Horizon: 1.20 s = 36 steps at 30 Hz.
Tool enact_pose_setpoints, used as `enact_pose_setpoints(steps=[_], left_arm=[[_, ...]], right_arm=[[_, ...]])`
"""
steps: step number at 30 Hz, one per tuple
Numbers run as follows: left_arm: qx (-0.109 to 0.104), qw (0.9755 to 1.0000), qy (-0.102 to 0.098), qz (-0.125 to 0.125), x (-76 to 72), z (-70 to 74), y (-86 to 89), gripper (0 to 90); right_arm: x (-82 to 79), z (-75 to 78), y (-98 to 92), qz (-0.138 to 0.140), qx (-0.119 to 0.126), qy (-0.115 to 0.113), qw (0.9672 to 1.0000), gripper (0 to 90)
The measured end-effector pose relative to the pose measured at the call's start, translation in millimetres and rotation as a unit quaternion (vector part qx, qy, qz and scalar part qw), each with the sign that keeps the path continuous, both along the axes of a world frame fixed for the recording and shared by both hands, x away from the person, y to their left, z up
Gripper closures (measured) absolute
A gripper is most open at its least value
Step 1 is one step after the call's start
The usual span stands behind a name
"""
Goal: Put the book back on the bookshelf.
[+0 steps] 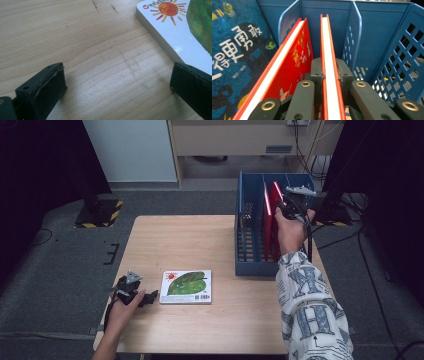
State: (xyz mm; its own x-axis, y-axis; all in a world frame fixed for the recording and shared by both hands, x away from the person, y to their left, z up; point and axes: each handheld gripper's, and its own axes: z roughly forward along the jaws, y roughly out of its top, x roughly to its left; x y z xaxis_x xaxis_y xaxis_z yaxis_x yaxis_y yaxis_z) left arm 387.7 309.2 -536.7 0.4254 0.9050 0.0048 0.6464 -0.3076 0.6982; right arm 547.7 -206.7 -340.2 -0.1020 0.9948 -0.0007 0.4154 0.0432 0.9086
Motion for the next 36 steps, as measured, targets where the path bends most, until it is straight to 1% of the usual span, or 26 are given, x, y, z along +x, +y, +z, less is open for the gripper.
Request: enact_pose_setpoints(steps=[7,13,15,20,21,23,26,27,31,32,36], left_arm=[[0.0,1.0,0.0,0.0,0.0,0.0,0.0,0.0],[0.0,1.0,0.0,-0.001,0.0,0.0,-0.1,0.0],[0.0,1.0,0.0,-0.001,0.1,0.0,-0.2,0.0],[-0.001,1.0,0.001,-0.001,0.0,0.0,-0.5,0.0],[-0.001,1.0,0.001,-0.001,0.0,0.0,-0.5,0.0],[-0.001,1.0,0.001,-0.001,0.0,-0.1,-0.5,0.0],[-0.001,1.0,0.001,-0.001,0.1,0.0,-0.8,0.0],[-0.001,1.0,0.001,-0.001,0.0,-0.1,-0.8,0.0],[-0.001,1.0,0.001,-0.002,0.0,-0.1,-1.1,0.0],[0.0,1.0,0.001,-0.003,0.0,0.0,-0.9,0.0],[0.0,1.0,0.001,-0.003,0.1,0.0,-1.1,0.0]], right_arm=[[5.7,-6.3,1.2,-0.003,-0.001,0.007,1.0,79.1],[6.1,-8.0,1.5,-0.003,-0.001,0.003,1.0,79.0],[5.7,-8.2,2.6,0.002,-0.001,0.003,1.0,78.7],[4.3,-8.3,5.5,0.02,0.017,-0.002,0.9997,73.1],[4.3,-8.3,5.5,0.02,0.017,-0.002,0.9997,73.1],[0.9,-5.2,6.6,0.032,0.017,-0.006,0.9993,72.8],[-4.2,-0.6,7.5,0.041,0.016,-0.009,0.999,73.7],[-5.8,0.5,7.5,0.043,0.012,-0.01,0.999,74.0],[-11.7,2.9,8.2,0.051,0.017,-0.014,0.9985,74.0],[-12.7,3.4,8.7,0.052,0.015,-0.015,0.9984,74.1],[-15.6,6.3,8.6,0.051,0.016,-0.015,0.9984,75.1]])
